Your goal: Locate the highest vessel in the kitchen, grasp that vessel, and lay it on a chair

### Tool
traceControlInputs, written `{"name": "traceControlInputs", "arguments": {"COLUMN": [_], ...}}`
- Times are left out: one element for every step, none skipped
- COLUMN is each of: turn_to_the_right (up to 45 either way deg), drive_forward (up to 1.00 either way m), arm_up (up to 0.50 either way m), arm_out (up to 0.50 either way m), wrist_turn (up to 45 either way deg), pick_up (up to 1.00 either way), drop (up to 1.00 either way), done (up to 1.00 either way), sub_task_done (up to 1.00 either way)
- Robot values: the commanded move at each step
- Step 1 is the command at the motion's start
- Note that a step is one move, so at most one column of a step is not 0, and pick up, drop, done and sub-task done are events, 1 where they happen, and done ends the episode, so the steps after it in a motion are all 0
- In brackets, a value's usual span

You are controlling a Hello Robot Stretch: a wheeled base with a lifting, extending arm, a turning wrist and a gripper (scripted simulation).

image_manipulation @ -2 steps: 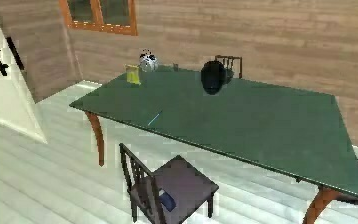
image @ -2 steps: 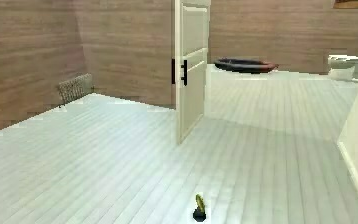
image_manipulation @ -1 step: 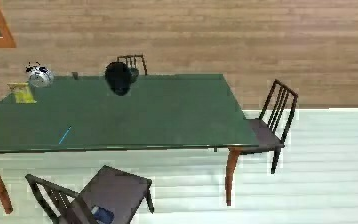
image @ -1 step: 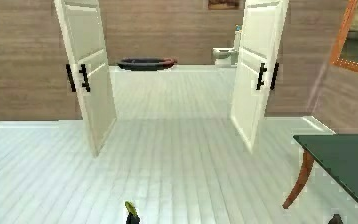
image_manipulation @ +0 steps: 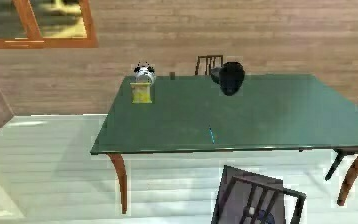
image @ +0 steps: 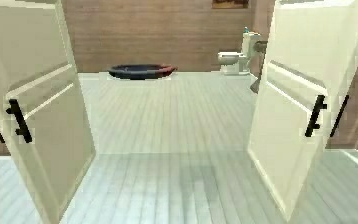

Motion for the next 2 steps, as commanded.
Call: {"name": "traceControlInputs", "arguments": {"turn_to_the_right": [-27.0,0.0], "drive_forward": [0.0,0.35], "arm_up": [0.0,0.0], "arm_out": [0.0,0.0], "wrist_turn": [0.0,0.0], "pick_up": [0.0,0.0], "drop": [0.0,0.0], "done": [0.0,0.0], "sub_task_done": [0.0,0.0]}}
